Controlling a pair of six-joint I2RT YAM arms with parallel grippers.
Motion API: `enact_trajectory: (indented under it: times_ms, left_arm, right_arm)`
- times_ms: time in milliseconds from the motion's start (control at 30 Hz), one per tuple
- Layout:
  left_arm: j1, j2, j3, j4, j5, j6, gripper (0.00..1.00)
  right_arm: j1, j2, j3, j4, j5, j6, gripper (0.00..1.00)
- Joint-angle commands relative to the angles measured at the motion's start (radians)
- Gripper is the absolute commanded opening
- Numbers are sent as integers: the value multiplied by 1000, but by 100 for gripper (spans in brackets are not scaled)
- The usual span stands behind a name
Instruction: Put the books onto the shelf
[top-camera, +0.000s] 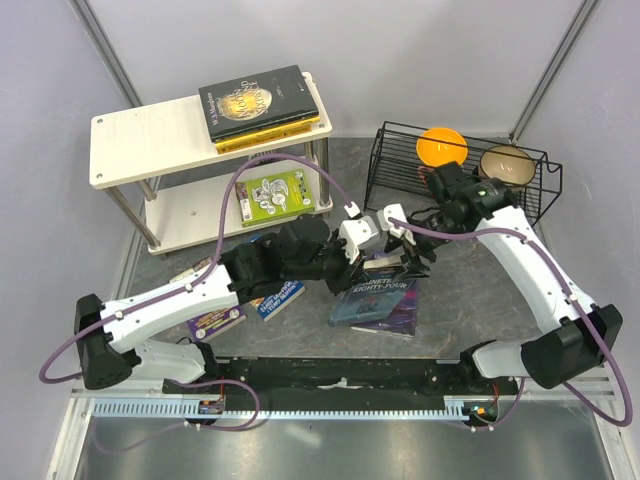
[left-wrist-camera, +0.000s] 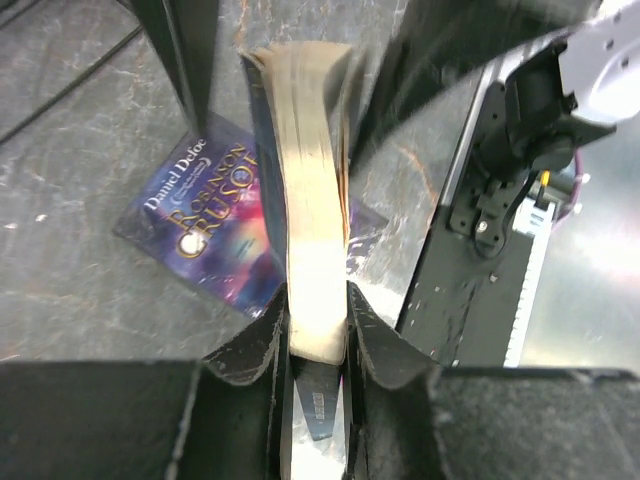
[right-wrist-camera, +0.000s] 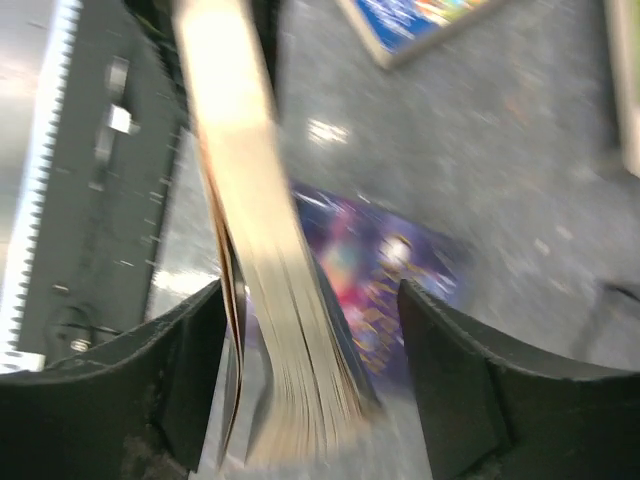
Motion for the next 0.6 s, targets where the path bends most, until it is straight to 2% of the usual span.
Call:
enact_trajectory:
  times_ms: [0,67,100,133,167,200,267,300,400,467,567]
  left_arm:
    - [-2,-78,85,29,12,116,1]
    - [-1,-93,85,25,4,127,2]
    - [-1,-106,85,22,0,142,2]
    - [-1,-113,83,16,-5,149,2]
    - [-1,-121,82,13,-22,165,2]
    - [-1,-139,75,8,-33,175,2]
    - [-1,-162,60,-6,-66,213,2]
    - [-1,-179,40,-12,-77,225,24]
    - [-1,-270,-29,-21,-108,283,62]
    - [-1,-356,-69,-17,-126,334,73]
    - [1,-463,-142,-30,-120,411,77]
  right_arm:
    - [72,7,-13,-43,-116,67,66]
    - [97,10,-7,-26,-119,93,56]
    - [105,15,-2,-26,-125,98,40]
    - [118,19,3,-30,-128,103,29]
    - [125,22,13,-32,-131,106,4]
    - [129,19,18,-35,-140,106,0]
    - [129,9,36,-38,-147,109,0]
    - [131,4,45,-36,-150,112,0]
    - [129,-24,81,-32,-167,115,0]
    - [129,-39,101,-15,-180,129,0]
    - [129,-57,108,14,-197,135,0]
